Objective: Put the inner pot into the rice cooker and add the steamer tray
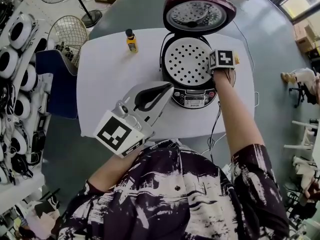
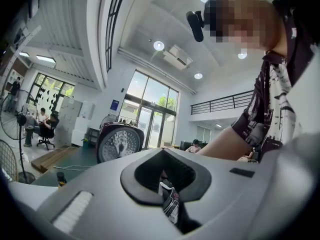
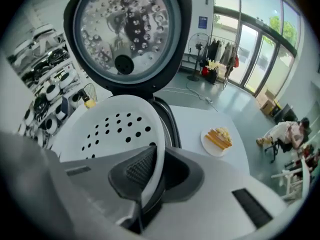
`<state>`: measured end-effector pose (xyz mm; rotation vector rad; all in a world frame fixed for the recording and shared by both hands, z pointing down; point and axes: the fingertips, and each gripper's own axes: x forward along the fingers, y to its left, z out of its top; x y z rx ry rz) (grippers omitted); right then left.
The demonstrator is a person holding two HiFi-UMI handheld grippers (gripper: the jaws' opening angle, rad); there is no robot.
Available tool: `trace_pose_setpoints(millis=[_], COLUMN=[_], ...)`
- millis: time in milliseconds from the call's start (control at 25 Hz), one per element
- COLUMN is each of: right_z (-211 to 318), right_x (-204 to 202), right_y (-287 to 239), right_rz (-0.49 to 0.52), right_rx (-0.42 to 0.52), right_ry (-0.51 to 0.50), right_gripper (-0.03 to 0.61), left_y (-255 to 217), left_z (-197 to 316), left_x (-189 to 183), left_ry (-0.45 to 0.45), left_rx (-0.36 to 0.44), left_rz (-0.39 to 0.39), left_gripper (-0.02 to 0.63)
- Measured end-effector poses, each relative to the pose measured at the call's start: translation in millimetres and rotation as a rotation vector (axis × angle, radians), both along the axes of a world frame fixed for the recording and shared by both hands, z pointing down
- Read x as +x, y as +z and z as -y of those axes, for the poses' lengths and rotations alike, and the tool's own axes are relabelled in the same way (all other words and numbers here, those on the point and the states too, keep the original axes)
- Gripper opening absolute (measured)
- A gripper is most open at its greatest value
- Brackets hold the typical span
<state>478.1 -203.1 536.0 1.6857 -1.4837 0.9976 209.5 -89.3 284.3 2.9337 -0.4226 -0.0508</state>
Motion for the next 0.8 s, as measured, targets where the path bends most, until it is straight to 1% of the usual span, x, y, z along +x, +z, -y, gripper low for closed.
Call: trace_pose_setpoints(millis=[120, 200, 240, 360, 400, 440, 480, 560, 640, 720, 800], right_z=[1.0, -0.4, -1.3, 2.1, 1.2, -0.2, -0.7, -1.9, 0.4, 2.7, -2.9], right_x=[0.4, -0.3, -0.6, -6.9, -6.1, -4.1, -2.3, 1.4, 0.2, -8.0, -23.5], right_y=[-4.2, -6.1, -7.0, -7.7, -7.2, -7.2, -8.4, -14.6, -29.0, -55.7, -101.6], right_rz=[-0.141, -0.223, -0.257, -0.297, -0.307, -0.318, -0.324, -0.314, -0.258, -0.167, -0.059], right_rx=[0.019, 0.027, 0.028, 0.052, 0.055, 0.058, 0.067, 0.1, 0.184, 0.321, 0.511], right_ry=[-0.08, -0.133, -0.159, -0.24, -0.247, -0.249, -0.251, -0.234, -0.204, -0.19, -0.204], right_gripper=[0.017, 0.041, 0.07, 0.11, 0.127, 0.167, 0.178, 0.178, 0.178, 0.178, 0.174], left_y=[0.2, -0.4, -0.7, -1.0, -0.9, -0.7, -0.7, -1.5, -2.4, -2.3, -2.3], left_z=[0.3, -0.2, -0.5, -1.3, -1.8, -2.5, -3.2, -5.0, -6.6, -7.2, -6.8], left_x=[0.9, 1.6, 2.1, 4.7, 5.7, 6.9, 8.1, 10.7, 13.7, 16.8, 19.8], left_ry=[0.003, 0.006, 0.008, 0.015, 0.018, 0.021, 0.025, 0.031, 0.036, 0.038, 0.037], left_rx=[-0.002, -0.001, -0.001, 0.001, 0.002, 0.002, 0.002, 0.003, 0.006, 0.009, 0.01], left_rz=[-0.001, -0.002, -0.002, -0.001, 0.0, 0.001, 0.002, 0.002, 0.005, 0.011, 0.018], left_gripper=[0.005, 0.005, 0.005, 0.005, 0.005, 0.005, 0.005, 0.005, 0.005, 0.005, 0.005])
